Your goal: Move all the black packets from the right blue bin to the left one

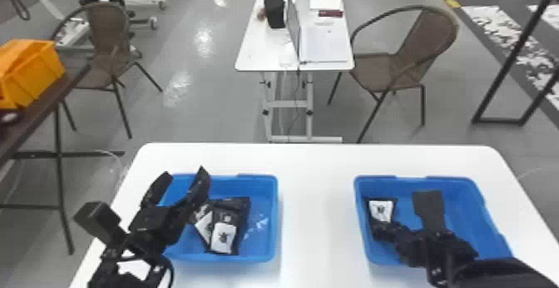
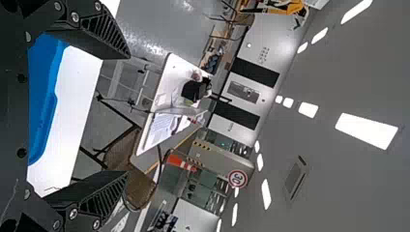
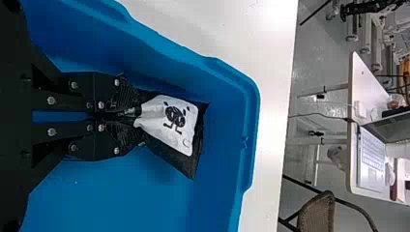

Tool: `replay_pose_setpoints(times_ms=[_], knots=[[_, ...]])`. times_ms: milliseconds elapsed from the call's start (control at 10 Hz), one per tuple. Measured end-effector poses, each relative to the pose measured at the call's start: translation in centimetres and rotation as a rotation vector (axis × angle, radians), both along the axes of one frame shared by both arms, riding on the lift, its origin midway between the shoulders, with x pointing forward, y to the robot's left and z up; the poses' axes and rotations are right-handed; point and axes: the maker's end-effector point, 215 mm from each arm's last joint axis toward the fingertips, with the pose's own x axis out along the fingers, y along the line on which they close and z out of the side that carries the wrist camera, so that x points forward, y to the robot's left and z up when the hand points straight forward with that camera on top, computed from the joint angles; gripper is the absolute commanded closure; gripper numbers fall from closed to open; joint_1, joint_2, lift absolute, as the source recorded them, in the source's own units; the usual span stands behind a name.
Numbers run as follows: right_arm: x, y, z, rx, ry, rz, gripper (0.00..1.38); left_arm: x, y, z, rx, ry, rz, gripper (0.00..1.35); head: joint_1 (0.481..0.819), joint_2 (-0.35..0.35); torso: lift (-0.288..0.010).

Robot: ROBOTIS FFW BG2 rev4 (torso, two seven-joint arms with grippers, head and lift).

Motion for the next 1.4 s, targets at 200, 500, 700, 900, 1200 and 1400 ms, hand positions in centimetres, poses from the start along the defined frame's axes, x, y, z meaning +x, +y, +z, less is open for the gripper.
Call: replay_pose_setpoints(times_ms=[200, 500, 700, 900, 1200, 1400], knots=[[-0.1, -0.2, 1.6, 0.007, -0.044, 0.003, 1.12, 0.0, 0.0, 0.3, -0.007, -0.009, 0.003, 0.19, 0.695, 0.068, 0.0], [0.4, -0.2, 8.8, 0.022, -0.189, 0.072, 1.12, 0.1, -0.1, 0.4, -0.015, -0.009, 0.001, 0.19, 0.695, 0.063, 0.0], [2.2, 3.7, 14.9, 0.073, -0.288, 0.207, 1.12, 0.5, -1.6, 0.4, -0.046, 0.007, -0.028, 0.18, 0.695, 0.085, 0.0], [4.6, 10.2, 19.8, 0.121, -0.38, 0.361, 1.12, 1.4, -3.9, 1.0, -0.12, 0.01, -0.07, 0.18, 0.695, 0.118, 0.0], [4.4, 20.6, 23.7, 0.26, -0.431, 0.599, 1.12, 2.8, -7.4, 2.4, -0.267, 0.015, -0.136, 0.18, 0.695, 0.196, 0.0], [3.6, 24.6, 25.3, 0.289, -0.453, 0.695, 1.12, 4.0, -10.8, 4.8, -0.329, -0.018, -0.203, 0.18, 0.695, 0.206, 0.0]])
